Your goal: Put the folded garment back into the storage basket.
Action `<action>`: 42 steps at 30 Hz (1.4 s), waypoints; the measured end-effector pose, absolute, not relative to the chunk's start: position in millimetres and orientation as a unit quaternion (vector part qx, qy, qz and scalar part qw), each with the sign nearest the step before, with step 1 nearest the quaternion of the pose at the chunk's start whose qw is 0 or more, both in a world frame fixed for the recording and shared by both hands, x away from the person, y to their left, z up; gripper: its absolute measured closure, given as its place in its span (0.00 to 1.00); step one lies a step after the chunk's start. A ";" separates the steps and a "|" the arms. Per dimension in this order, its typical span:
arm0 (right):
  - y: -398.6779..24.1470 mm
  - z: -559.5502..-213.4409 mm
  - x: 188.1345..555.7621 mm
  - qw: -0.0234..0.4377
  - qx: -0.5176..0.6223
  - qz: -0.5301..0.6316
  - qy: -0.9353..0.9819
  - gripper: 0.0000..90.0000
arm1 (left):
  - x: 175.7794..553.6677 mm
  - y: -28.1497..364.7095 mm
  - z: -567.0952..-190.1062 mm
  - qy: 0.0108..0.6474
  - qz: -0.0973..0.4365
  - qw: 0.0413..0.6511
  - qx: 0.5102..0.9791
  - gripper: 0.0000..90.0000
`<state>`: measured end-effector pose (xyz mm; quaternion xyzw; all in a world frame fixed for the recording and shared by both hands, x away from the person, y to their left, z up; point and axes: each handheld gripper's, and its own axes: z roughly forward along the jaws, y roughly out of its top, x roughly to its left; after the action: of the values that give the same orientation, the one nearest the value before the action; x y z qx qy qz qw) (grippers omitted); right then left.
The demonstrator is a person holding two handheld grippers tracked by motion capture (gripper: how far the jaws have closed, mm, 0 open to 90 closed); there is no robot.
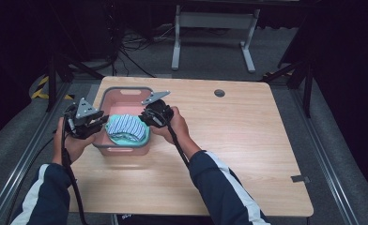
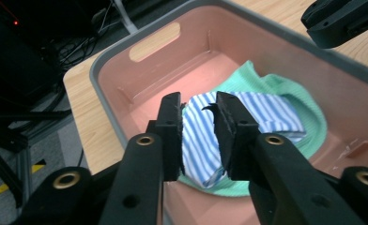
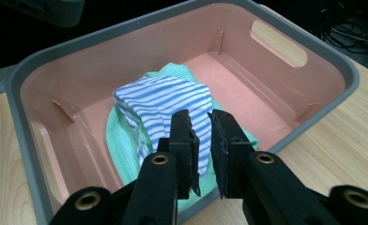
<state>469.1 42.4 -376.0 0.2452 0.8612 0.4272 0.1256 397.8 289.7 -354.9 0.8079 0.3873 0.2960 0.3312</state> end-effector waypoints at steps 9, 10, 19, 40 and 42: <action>23.5 -364.8 462.0 0.145 0.245 0.429 0.857 0.78 | 384.6 275.2 -348.3 0.379 0.305 0.356 0.798 0.65; 21.5 -363.6 461.1 0.147 0.244 0.427 0.858 0.78 | 381.9 272.1 -347.4 0.374 0.304 0.360 0.799 0.64; -6.5 -353.9 446.9 0.169 0.231 0.416 0.863 0.69 | 365.0 246.6 -342.8 0.348 0.293 0.380 0.805 0.50; -67.4 -343.5 423.9 0.221 0.219 0.367 0.877 0.53 | 344.6 202.8 -353.7 0.320 0.275 0.395 0.816 0.32; -74.0 -344.2 421.4 0.218 0.218 0.363 0.879 0.53 | 344.1 199.8 -357.8 0.316 0.274 0.388 0.821 0.32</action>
<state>421.4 -74.0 -344.2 0.2179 0.8793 0.3632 0.2180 344.1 199.8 -357.8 0.8212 0.3160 0.2740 0.3883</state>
